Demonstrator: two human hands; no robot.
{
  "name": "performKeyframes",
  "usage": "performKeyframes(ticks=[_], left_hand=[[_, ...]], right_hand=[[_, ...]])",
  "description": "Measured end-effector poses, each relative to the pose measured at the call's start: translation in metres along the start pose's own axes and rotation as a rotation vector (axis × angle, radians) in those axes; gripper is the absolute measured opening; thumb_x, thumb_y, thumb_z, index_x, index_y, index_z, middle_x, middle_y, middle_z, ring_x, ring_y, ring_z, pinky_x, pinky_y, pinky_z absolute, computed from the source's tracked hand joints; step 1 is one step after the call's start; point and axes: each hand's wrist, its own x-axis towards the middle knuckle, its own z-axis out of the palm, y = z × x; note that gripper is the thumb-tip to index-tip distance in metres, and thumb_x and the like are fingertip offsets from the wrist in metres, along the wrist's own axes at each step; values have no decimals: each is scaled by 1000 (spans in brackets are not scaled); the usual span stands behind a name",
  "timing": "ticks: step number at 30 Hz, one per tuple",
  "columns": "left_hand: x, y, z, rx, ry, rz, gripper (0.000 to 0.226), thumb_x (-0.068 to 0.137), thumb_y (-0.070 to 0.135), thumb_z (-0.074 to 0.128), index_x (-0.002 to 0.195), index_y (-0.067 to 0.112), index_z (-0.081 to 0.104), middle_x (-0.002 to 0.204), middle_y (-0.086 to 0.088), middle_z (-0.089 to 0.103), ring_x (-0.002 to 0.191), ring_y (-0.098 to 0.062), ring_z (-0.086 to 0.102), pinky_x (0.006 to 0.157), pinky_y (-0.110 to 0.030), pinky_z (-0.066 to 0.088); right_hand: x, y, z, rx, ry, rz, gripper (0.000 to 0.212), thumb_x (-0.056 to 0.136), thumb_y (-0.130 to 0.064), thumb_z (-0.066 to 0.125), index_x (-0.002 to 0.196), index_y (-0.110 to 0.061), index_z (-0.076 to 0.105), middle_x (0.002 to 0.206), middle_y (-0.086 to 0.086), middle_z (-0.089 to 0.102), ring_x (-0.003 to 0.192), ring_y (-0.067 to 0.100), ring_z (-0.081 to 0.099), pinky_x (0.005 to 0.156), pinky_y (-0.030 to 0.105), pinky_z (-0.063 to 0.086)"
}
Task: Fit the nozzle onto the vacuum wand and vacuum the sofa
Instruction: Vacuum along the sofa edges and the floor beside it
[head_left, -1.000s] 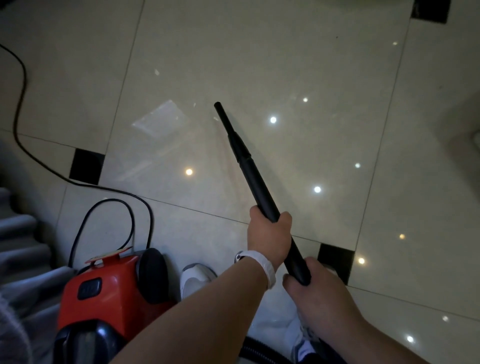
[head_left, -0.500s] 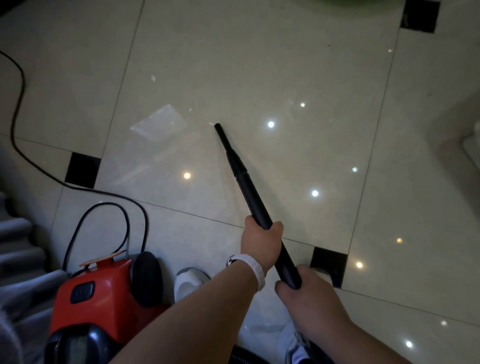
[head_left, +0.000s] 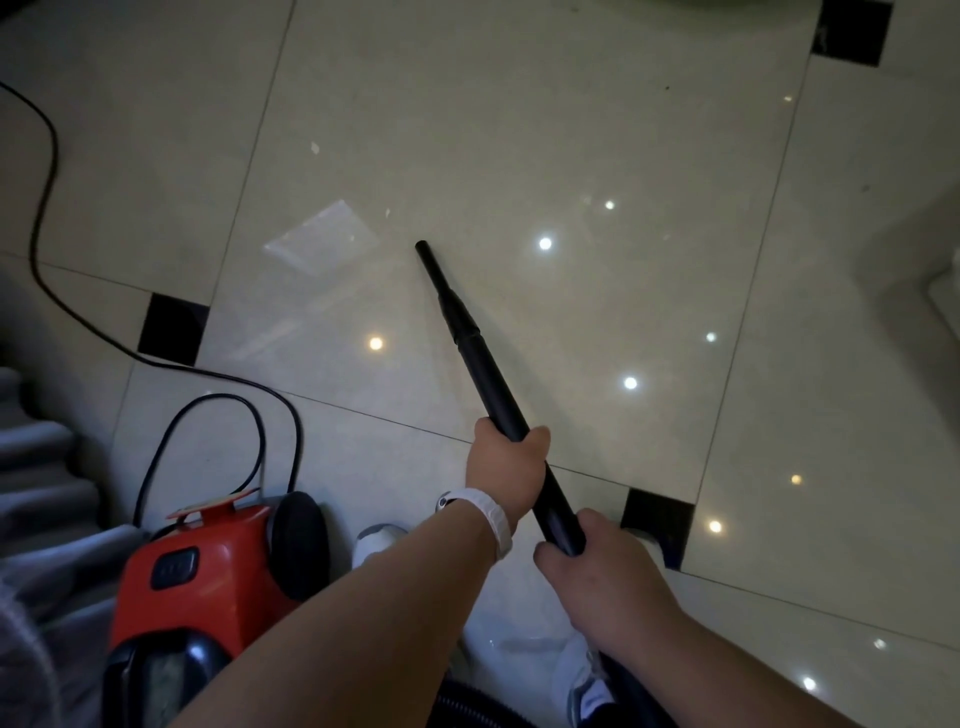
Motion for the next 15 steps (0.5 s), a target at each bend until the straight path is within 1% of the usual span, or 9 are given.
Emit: performKeyframes(ticks=[2, 4, 6, 11, 15], left_hand=[[0, 0, -3, -11, 7, -5, 22, 93, 30, 63, 106, 18, 49, 92, -3, 60, 75, -15, 59, 58, -25, 48], [2, 1, -8, -30, 16, -12, 21, 93, 29, 62, 105, 18, 49, 93, -4, 60, 75, -15, 59, 57, -25, 47], [6, 3, -16, -51, 34, -18, 20, 93, 28, 62, 105, 18, 48, 94, -4, 60, 76, -14, 59, 57, -25, 47], [17, 9, -37, -85, 86, -27, 22, 93, 29, 61, 108, 17, 50, 95, -5, 60, 77, -16, 60, 58, -25, 47], [25, 15, -51, -107, 106, -37, 23, 93, 29, 61, 109, 16, 50, 97, -5, 61, 79, -17, 60, 60, -26, 49]], right_hand=[[0, -3, 0, -3, -4, -5, 27, 86, -39, 61, 82, -14, 51, 70, 4, 57, 67, 27, 62, 63, 38, 52], [2, -7, 2, -31, -10, -26, 27, 87, -39, 60, 81, -15, 48, 69, 2, 55, 63, 21, 56, 60, 34, 47], [4, -14, 4, -61, -23, -52, 27, 89, -38, 59, 79, -17, 46, 69, 1, 55, 62, 18, 54, 58, 31, 41], [12, -38, 10, -118, -50, -100, 26, 90, -36, 59, 78, -18, 44, 72, 0, 55, 60, 15, 50, 53, 29, 38], [16, -56, 14, -163, -64, -116, 25, 90, -36, 58, 78, -19, 44, 74, 0, 56, 61, 15, 51, 53, 29, 37]])
